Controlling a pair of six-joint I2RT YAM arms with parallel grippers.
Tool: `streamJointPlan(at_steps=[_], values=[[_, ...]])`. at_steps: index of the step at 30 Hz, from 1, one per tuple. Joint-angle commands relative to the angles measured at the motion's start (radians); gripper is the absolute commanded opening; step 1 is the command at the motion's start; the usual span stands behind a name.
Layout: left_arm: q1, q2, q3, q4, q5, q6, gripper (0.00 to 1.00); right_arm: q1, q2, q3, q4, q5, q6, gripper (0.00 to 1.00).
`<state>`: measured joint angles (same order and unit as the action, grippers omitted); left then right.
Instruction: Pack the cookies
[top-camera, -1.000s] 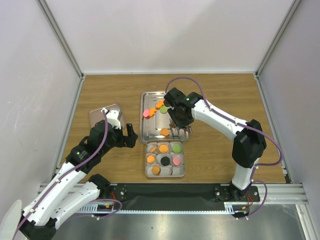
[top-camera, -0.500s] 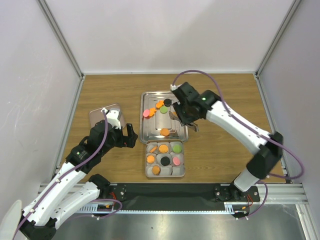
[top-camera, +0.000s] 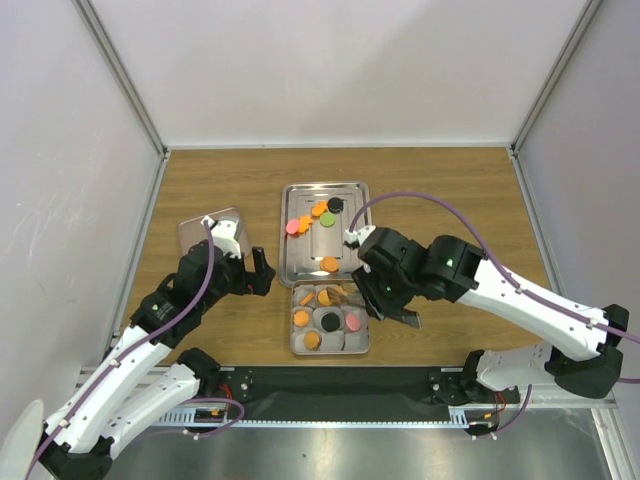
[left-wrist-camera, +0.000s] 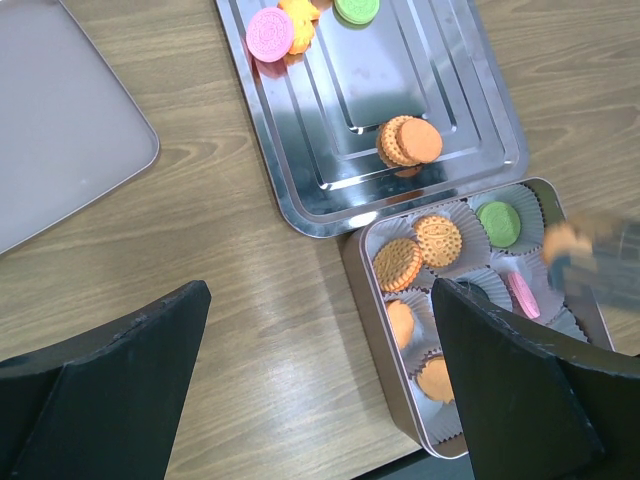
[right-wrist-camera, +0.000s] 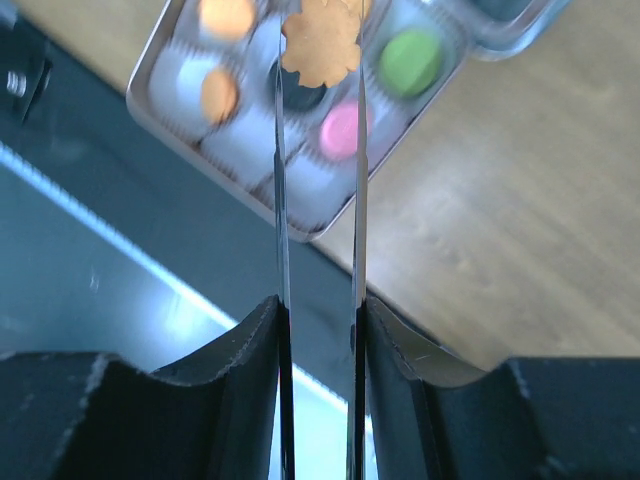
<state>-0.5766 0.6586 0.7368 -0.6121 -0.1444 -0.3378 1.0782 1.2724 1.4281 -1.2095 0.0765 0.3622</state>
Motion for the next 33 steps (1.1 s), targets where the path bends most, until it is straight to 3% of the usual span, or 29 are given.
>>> streamJointPlan(at_steps=[1, 17, 33], values=[[0.006, -0.007, 0.012, 0.031, 0.019, 0.013, 1.00, 0.054, -0.053, -0.009, -0.033, -0.023, 0.073, 0.34], [0.004, -0.014, 0.010, 0.029, 0.006, 0.011, 1.00, 0.140, -0.025, -0.090, 0.011, -0.150, 0.099, 0.35], [0.004, -0.014, 0.010, 0.031, 0.011, 0.011, 1.00, 0.152, 0.018, -0.135, 0.053, -0.167, 0.103, 0.36]])
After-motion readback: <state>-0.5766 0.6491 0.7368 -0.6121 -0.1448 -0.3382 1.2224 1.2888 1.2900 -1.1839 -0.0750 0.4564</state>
